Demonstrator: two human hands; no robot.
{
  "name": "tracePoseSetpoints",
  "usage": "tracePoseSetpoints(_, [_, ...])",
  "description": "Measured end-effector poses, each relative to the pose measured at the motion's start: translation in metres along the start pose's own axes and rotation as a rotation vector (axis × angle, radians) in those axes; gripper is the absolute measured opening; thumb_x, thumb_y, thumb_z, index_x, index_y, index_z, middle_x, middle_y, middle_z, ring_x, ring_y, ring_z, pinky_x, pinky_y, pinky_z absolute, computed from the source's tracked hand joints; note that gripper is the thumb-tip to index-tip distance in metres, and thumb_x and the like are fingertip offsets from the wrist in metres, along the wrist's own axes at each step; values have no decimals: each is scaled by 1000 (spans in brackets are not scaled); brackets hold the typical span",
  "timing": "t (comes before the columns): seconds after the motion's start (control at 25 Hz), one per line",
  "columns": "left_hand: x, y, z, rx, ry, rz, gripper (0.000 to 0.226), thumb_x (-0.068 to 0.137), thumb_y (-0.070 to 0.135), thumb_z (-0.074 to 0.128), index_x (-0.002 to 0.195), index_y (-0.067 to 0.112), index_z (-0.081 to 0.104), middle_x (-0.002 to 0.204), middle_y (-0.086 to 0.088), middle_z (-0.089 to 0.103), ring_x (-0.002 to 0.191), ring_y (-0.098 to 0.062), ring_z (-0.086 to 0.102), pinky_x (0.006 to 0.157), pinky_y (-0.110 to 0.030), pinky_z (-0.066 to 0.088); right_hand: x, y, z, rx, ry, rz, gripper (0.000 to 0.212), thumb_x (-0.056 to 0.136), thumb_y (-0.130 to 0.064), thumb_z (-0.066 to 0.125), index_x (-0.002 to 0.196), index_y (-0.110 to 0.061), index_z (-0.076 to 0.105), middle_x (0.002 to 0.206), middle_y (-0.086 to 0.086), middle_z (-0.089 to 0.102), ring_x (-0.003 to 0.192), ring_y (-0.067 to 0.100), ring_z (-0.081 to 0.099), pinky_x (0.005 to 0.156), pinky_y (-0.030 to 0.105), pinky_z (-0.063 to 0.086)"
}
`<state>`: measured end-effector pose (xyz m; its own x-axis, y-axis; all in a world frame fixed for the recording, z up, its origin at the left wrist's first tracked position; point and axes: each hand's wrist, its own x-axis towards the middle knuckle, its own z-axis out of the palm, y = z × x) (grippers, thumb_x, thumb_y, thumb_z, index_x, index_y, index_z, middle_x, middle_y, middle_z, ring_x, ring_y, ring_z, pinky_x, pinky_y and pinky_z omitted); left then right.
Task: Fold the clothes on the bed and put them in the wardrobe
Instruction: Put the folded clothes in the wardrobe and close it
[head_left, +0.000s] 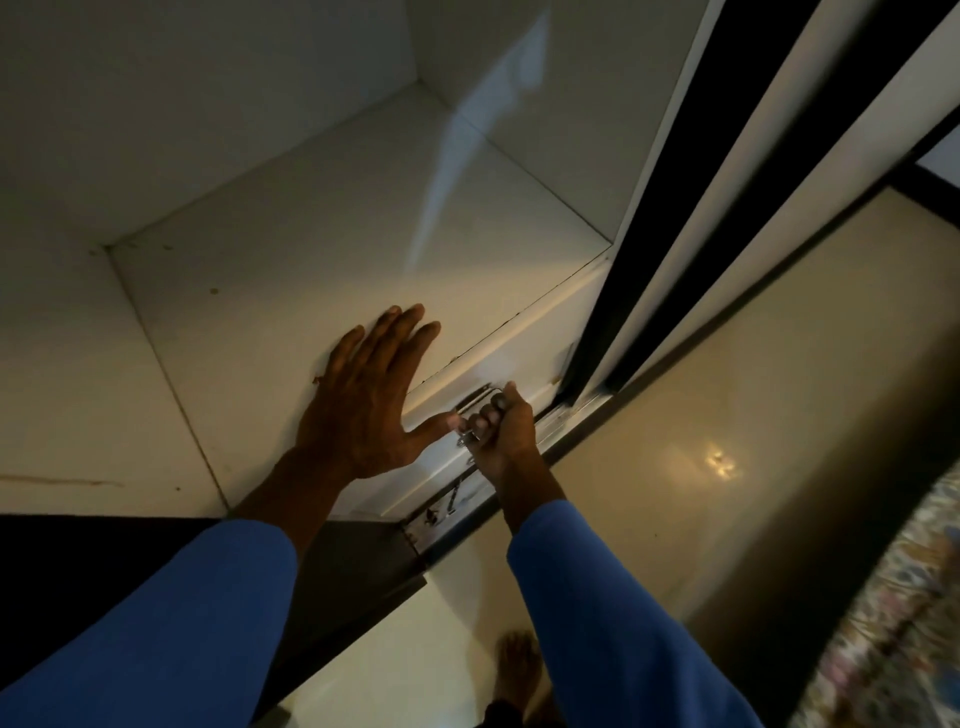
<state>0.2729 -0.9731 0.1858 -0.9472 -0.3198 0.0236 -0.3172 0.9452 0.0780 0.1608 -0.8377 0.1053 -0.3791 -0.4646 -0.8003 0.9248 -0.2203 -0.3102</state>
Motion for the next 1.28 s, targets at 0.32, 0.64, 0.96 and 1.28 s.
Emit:
tracePoseSetpoints(0.32, [2, 2, 0, 38, -23, -9, 100, 88, 85, 34, 165, 25, 12, 174, -1, 3, 160, -21, 2, 127, -55, 14, -28, -3, -17, -116, -13, -59, 56, 102, -45, 58, 139, -2, 53, 65, 1, 66, 57, 13, 67, 71, 36, 59])
tracePoseSetpoints(0.64, [2, 4, -5, -6, -20, -6, 100, 88, 85, 34, 165, 23, 17, 173, -2, 7, 160, -22, 5, 126, -56, 15, -68, -14, -49, -470, 241, -188, 42, 94, -38, 73, 125, -15, 57, 132, 11, 60, 118, 29, 59, 108, 53, 49])
tracePoseSetpoints(0.96, [-70, 102, 2, -176, 229, -329, 48, 101, 50, 51, 138, 19, 57, 146, -6, 51, 139, -27, 44, 105, -48, 39, -83, -78, 2, -2464, -334, -1028, 54, 104, -59, 38, 143, -24, 52, 144, 8, 54, 140, 31, 41, 123, 53, 19])
tracePoseSetpoints(1.28, [-112, 142, 8, -400, -94, -284, 37, 97, 27, 66, 133, 15, 64, 113, -12, 64, 104, -35, 61, 83, -45, 52, -127, -83, -68, -2463, -303, -912, 64, 87, -77, 54, 126, -27, 61, 120, 1, 62, 115, 25, 55, 113, 46, 31])
